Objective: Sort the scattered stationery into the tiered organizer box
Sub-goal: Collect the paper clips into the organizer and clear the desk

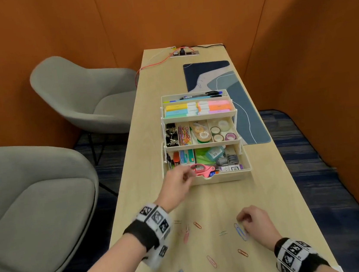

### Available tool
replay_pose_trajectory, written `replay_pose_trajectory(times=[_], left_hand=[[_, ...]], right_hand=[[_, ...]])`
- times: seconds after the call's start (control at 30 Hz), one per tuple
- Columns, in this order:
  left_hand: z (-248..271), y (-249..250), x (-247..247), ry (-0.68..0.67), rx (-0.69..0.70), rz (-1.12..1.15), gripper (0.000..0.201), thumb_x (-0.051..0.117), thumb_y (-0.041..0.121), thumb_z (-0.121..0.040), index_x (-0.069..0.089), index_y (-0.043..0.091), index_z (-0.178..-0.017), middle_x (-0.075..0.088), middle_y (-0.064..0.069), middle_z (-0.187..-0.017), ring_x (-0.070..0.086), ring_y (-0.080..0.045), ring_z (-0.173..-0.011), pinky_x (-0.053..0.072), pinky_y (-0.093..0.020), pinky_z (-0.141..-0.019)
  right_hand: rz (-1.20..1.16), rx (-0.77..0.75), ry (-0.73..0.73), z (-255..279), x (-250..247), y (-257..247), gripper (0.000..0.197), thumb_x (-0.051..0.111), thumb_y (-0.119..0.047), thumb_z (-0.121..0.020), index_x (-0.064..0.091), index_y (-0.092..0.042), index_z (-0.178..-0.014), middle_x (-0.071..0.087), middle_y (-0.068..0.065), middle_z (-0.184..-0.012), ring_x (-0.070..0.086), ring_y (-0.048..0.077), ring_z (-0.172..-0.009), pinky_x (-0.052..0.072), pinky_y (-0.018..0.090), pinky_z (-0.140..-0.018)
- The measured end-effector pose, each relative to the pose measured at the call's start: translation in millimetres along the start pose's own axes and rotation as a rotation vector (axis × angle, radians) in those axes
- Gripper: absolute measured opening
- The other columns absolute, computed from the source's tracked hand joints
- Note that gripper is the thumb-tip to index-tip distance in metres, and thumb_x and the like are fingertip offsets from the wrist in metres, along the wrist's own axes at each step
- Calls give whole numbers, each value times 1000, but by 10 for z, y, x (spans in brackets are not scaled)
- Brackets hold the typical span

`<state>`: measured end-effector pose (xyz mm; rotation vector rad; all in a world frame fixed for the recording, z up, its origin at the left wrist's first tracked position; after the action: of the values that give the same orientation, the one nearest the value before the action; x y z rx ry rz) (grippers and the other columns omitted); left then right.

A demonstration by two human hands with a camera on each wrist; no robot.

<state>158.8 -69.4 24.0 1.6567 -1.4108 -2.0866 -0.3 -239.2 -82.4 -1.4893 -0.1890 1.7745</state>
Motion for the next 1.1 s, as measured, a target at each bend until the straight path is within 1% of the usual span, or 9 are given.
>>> replay_pose_trajectory(times=[0.2, 0.3, 0.4, 0.5, 0.6, 0.77, 0.9, 1.0, 1.1], left_hand=[[-894, -29, -494, 219, -235, 225, 9, 63, 12, -88, 69, 12, -95, 68, -1, -85, 65, -15, -78, 55, -26, -74], [-1199, -126, -481, 162, -264, 116, 13, 62, 12, -88, 73, 8, -94, 73, -7, -91, 68, -21, -83, 55, -37, -83], [-1291, -165, -451, 86, -253, 18, 21, 56, 14, -93, 71, 7, -105, 71, -8, -105, 67, -25, -89, 53, -37, -86], [-1251, -258, -449, 55, -254, 97, 24, 52, 15, -95, 69, 10, -111, 69, -4, -111, 66, -22, -93, 53, -36, -87], [-1118, -394, -575, 134, -271, 239, 22, 54, 13, -94, 69, 17, -110, 68, 1, -110, 64, -12, -97, 54, -34, -88], [-529, -539, -674, 214, -301, 338, 20, 52, 10, -94, 65, 21, -105, 67, 5, -102, 63, -10, -92, 53, -21, -73], [71, -697, -498, 182, -290, 238, 19, 53, 8, -93, 65, 20, -101, 66, 8, -95, 59, 0, -84, 45, -6, -65], [545, -796, -180, 67, -255, 89, 15, 52, 17, -95, 64, 25, -100, 64, 13, -97, 56, 5, -86, 47, -12, -76], [970, -867, 265, -140, -157, -155, 31, 42, 38, -96, 56, 27, -121, 55, 13, -116, 48, 0, -106, 44, -26, -96]], right_hand=[[-347, 144, 54, -53, -229, -27, 33, 59, 13, -75, 69, -18, -69, 69, 7, -67, 58, 1, -47, 46, 7, -55], [-486, 137, 38, -142, -334, -256, 24, 59, 13, -75, 72, -7, -77, 68, 9, -64, 60, 11, -51, 51, 17, -62], [-621, 89, 11, -286, -454, -610, 22, 59, 14, -77, 71, -5, -79, 68, 11, -67, 61, 21, -61, 53, 30, -69], [-701, 16, -4, -527, -637, -1060, 21, 59, 13, -80, 70, -5, -84, 69, 12, -82, 63, 22, -71, 55, 25, -69], [-726, -11, 32, -907, -804, -1453, 23, 57, 10, -83, 67, -11, -84, 68, 9, -88, 64, 20, -78, 55, 21, -69], [-714, 54, 191, -1641, -851, -1815, 26, 59, 6, -82, 66, -19, -79, 70, 8, -97, 66, 22, -90, 54, 36, -87], [-563, -15, 195, -1761, -817, -2004, 29, 50, -2, -89, 66, -15, -109, 66, 5, -113, 61, 17, -99, 50, 27, -84], [-548, -119, 183, -1509, -862, -2024, 36, 45, 3, -90, 63, -12, -118, 62, -2, -118, 57, 13, -108, 44, 24, -94], [-509, -192, 111, -1110, -781, -1822, 32, 46, -1, -93, 62, -15, -116, 59, -9, -116, 56, 8, -110, 45, 27, -98]])
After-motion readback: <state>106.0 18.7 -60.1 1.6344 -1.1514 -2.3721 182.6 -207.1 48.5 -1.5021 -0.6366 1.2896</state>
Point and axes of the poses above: each hand's wrist, its own z-axis away from the middle knuckle, its own x-axis out of the palm, y = z × x, the point moved 10 cm from there along -z, towards the middle knuckle
